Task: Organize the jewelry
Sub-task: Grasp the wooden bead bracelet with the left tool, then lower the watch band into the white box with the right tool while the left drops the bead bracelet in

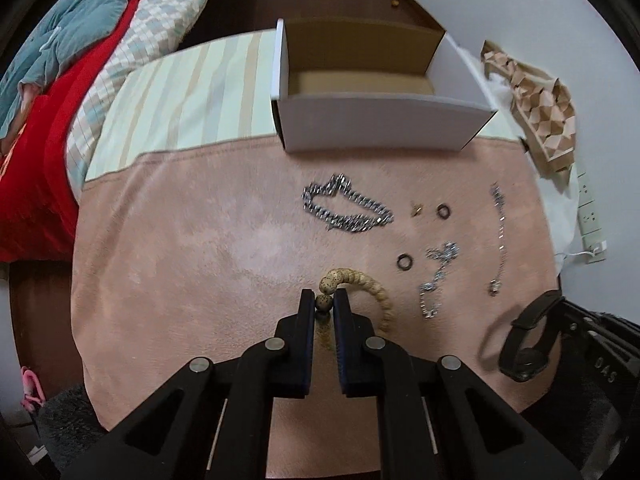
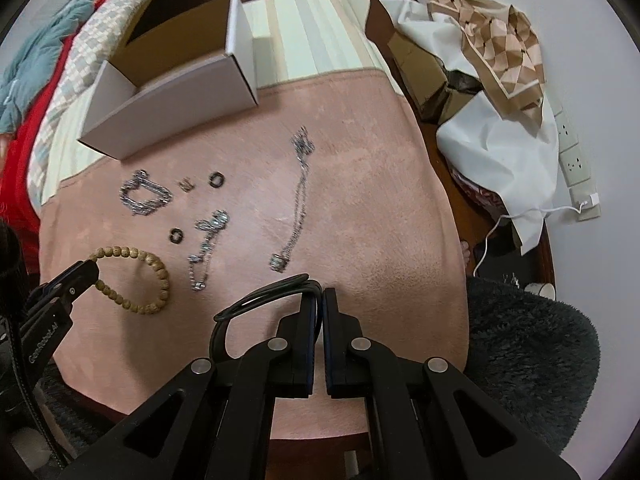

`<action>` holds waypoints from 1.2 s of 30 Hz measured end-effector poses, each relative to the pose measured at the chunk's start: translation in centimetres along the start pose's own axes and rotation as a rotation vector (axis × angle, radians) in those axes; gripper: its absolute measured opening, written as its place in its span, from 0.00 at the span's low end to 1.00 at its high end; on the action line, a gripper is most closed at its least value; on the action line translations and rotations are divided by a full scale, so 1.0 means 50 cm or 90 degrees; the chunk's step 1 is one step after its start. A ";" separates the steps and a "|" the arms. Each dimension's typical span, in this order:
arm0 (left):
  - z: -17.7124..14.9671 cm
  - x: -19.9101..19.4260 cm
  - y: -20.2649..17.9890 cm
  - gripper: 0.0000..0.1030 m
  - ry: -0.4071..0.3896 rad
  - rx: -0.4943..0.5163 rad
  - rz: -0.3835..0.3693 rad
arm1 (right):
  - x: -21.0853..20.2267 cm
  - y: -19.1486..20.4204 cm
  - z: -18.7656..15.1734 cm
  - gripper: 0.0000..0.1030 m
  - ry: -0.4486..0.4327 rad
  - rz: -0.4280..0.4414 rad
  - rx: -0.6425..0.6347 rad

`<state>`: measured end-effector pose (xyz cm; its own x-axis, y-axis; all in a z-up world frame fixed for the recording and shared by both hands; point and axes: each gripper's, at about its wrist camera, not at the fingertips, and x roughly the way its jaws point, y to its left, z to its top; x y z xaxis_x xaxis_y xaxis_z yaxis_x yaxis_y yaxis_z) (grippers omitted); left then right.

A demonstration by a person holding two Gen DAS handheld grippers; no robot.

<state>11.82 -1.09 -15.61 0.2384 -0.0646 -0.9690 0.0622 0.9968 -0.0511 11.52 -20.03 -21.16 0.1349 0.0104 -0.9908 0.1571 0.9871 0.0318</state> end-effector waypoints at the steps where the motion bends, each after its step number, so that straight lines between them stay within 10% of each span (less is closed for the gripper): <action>1: 0.006 -0.003 0.008 0.07 -0.008 0.000 -0.001 | -0.007 0.002 0.001 0.03 -0.005 0.003 -0.001; 10: 0.079 -0.054 0.008 0.07 -0.073 0.002 -0.034 | -0.088 0.039 0.053 0.03 -0.070 0.043 -0.020; 21: 0.268 -0.111 0.012 0.07 -0.139 -0.012 -0.082 | -0.148 0.113 0.278 0.03 -0.156 0.083 -0.050; 36: 0.413 0.038 0.044 0.09 -0.054 -0.043 -0.083 | -0.007 0.176 0.433 0.08 -0.084 0.115 -0.074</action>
<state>32.45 -0.02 -12.59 0.3142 -0.1940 -0.9293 0.0331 0.9805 -0.1935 34.06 -14.80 -17.69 0.2780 0.1753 -0.9444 0.0063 0.9828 0.1843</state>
